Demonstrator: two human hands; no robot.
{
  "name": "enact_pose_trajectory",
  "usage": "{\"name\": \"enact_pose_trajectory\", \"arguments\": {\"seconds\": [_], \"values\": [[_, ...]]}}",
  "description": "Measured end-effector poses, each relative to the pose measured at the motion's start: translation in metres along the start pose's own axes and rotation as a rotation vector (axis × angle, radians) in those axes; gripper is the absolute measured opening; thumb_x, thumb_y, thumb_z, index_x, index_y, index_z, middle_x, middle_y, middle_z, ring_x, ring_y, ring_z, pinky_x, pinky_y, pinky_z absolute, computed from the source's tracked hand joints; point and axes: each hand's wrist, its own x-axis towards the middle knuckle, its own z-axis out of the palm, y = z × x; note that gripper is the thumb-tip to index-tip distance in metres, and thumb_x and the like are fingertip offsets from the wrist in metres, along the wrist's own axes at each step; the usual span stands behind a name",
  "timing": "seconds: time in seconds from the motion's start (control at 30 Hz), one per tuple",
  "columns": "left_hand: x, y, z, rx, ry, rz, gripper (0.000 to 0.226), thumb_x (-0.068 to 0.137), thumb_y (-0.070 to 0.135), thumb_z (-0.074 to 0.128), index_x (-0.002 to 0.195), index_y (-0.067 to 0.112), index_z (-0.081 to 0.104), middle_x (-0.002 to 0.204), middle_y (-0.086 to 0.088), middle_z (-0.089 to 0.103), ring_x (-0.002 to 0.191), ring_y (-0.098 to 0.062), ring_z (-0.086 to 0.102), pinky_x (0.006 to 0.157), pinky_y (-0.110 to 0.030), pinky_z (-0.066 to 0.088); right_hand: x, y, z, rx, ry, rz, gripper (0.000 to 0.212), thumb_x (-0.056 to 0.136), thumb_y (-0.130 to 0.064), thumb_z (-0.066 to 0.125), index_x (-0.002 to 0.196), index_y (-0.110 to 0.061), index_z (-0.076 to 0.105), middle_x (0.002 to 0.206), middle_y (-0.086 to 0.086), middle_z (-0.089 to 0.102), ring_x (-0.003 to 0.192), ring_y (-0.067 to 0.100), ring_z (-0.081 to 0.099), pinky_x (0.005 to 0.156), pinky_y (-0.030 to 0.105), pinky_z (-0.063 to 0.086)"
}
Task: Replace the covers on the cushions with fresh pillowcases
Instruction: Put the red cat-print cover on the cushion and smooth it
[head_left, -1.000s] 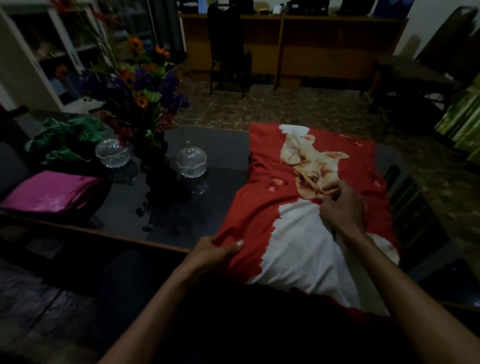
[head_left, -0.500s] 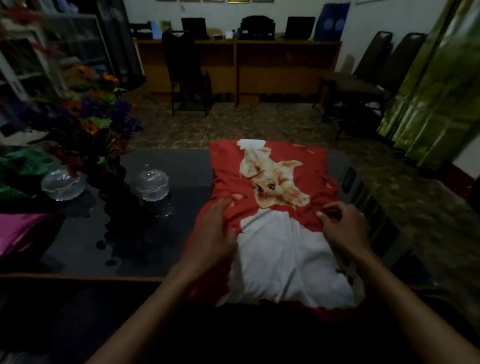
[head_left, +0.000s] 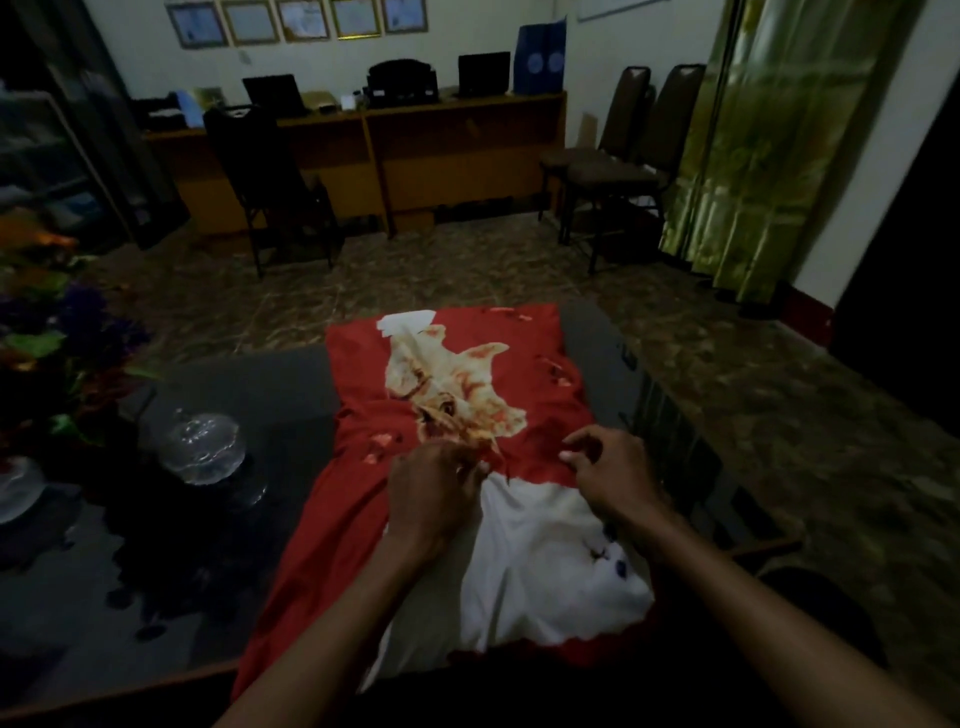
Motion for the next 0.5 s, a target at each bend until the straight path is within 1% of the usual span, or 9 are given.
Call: {"name": "enact_pose_trajectory", "arguments": {"seconds": [0.03, 0.07, 0.13, 0.2, 0.27, 0.33, 0.4, 0.43, 0.5], "values": [[0.005, 0.001, -0.005, -0.012, 0.035, -0.012, 0.026, 0.085, 0.045, 0.063, 0.083, 0.023, 0.078, 0.081, 0.004, 0.075, 0.069, -0.013, 0.068, 0.066, -0.035, 0.056, 0.003, -0.001, -0.001, 0.007, 0.003, 0.004, 0.013, 0.081, -0.022, 0.081, 0.084, -0.033, 0.075, 0.089, -0.009, 0.075, 0.087, 0.009, 0.070, 0.083, 0.028, 0.056], [0.011, 0.001, -0.010, -0.031, 0.089, -0.052, 0.021, 0.086, 0.039, 0.066, 0.082, 0.022, 0.078, 0.078, 0.003, 0.075, 0.064, -0.012, 0.067, 0.065, -0.033, 0.056, 0.006, -0.003, -0.001, 0.024, 0.005, 0.010, 0.014, 0.080, -0.019, 0.081, 0.081, -0.033, 0.076, 0.086, -0.011, 0.075, 0.086, 0.008, 0.070, 0.084, 0.029, 0.057], [0.026, -0.002, -0.023, -0.110, 0.182, -0.206, 0.010, 0.087, 0.028, 0.071, 0.082, 0.021, 0.077, 0.077, 0.003, 0.075, 0.067, -0.012, 0.067, 0.066, -0.029, 0.054, 0.014, -0.009, -0.004, 0.079, 0.017, 0.043, 0.017, 0.078, -0.019, 0.082, 0.075, -0.034, 0.076, 0.081, -0.016, 0.073, 0.084, 0.005, 0.070, 0.086, 0.030, 0.057], [0.032, -0.011, -0.023, -0.100, 0.147, -0.312, 0.011, 0.087, 0.024, 0.071, 0.077, 0.022, 0.075, 0.071, 0.005, 0.071, 0.066, -0.012, 0.066, 0.059, -0.024, 0.047, 0.021, -0.014, -0.003, 0.118, 0.046, 0.072, 0.025, 0.076, -0.017, 0.083, 0.068, -0.038, 0.071, 0.077, -0.018, 0.071, 0.082, 0.006, 0.069, 0.085, 0.031, 0.057], [0.026, -0.014, -0.016, -0.046, 0.021, -0.336, 0.013, 0.087, 0.022, 0.069, 0.075, 0.020, 0.073, 0.069, 0.005, 0.068, 0.065, -0.014, 0.067, 0.054, -0.023, 0.040, 0.026, -0.021, -0.001, 0.095, 0.057, 0.050, 0.027, 0.074, -0.014, 0.082, 0.067, -0.037, 0.069, 0.074, -0.016, 0.069, 0.080, 0.008, 0.068, 0.085, 0.032, 0.057], [0.022, -0.011, -0.012, 0.020, 0.010, -0.247, 0.004, 0.083, 0.022, 0.071, 0.085, 0.021, 0.075, 0.081, 0.002, 0.073, 0.076, -0.019, 0.069, 0.062, -0.028, 0.048, 0.032, -0.029, -0.003, 0.079, 0.039, 0.034, 0.021, 0.075, -0.011, 0.080, 0.073, -0.031, 0.072, 0.074, -0.014, 0.067, 0.081, 0.010, 0.066, 0.087, 0.031, 0.054], [0.023, -0.001, -0.007, 0.039, 0.039, -0.070, 0.020, 0.081, 0.022, 0.074, 0.102, 0.024, 0.074, 0.101, 0.001, 0.072, 0.090, -0.020, 0.066, 0.075, -0.036, 0.054, 0.041, -0.036, -0.006, 0.074, 0.009, 0.023, 0.016, 0.079, -0.010, 0.078, 0.079, -0.025, 0.072, 0.080, -0.012, 0.067, 0.087, 0.009, 0.064, 0.084, 0.026, 0.048], [0.025, 0.005, -0.004, 0.022, 0.034, 0.007, 0.025, 0.083, 0.025, 0.073, 0.108, 0.025, 0.073, 0.106, 0.001, 0.070, 0.092, -0.019, 0.064, 0.078, -0.039, 0.055, 0.045, -0.039, -0.007, 0.075, 0.004, 0.020, 0.016, 0.080, -0.010, 0.078, 0.081, -0.024, 0.071, 0.085, -0.012, 0.067, 0.090, 0.010, 0.064, 0.083, 0.024, 0.046], [0.024, 0.022, 0.001, -0.004, 0.003, 0.106, 0.027, 0.087, 0.037, 0.067, 0.112, 0.028, 0.072, 0.104, 0.005, 0.070, 0.090, -0.014, 0.063, 0.078, -0.038, 0.054, 0.051, -0.043, -0.009, 0.090, 0.024, 0.024, 0.017, 0.080, -0.011, 0.077, 0.086, -0.026, 0.070, 0.094, -0.011, 0.069, 0.094, 0.010, 0.063, 0.081, 0.025, 0.046]]}}
